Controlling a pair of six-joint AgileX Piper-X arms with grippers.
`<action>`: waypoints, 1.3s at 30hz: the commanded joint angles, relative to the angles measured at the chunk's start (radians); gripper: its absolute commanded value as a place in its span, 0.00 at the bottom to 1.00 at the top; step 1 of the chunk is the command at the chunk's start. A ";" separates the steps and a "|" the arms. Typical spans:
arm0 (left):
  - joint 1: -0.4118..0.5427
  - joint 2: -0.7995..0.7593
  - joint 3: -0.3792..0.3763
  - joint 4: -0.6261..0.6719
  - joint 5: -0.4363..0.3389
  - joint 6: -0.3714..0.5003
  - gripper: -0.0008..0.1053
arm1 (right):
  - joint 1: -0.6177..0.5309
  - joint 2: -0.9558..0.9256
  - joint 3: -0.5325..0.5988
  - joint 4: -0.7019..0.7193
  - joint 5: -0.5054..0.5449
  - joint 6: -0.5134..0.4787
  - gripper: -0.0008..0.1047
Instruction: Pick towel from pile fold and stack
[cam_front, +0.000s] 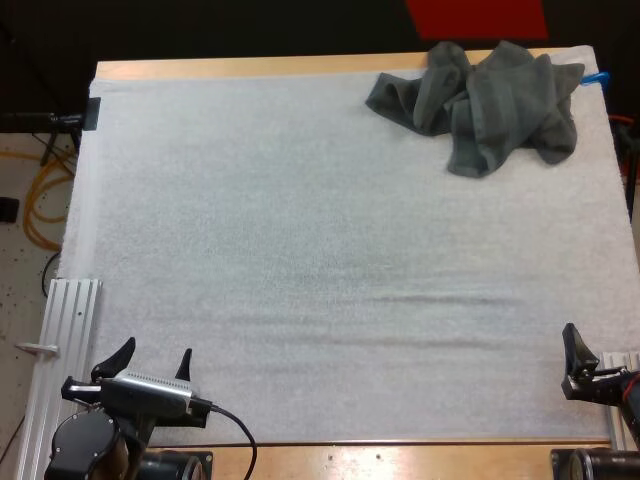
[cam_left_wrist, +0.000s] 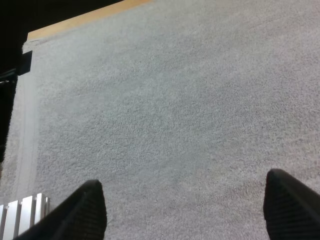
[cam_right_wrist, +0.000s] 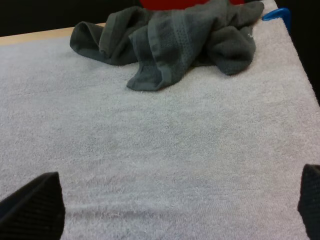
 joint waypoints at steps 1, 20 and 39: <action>0.002 -0.136 -0.004 -0.018 0.007 -0.009 0.61 | -0.005 -0.041 -0.006 -0.005 0.002 -0.001 0.88; -0.002 -0.085 -0.036 -0.114 0.007 -0.009 0.61 | -0.005 -0.010 -0.052 -0.011 -0.012 0.028 0.88; -0.254 0.634 -0.445 -0.254 0.307 -0.009 0.61 | 0.038 0.725 -0.446 -0.156 -0.183 0.045 0.88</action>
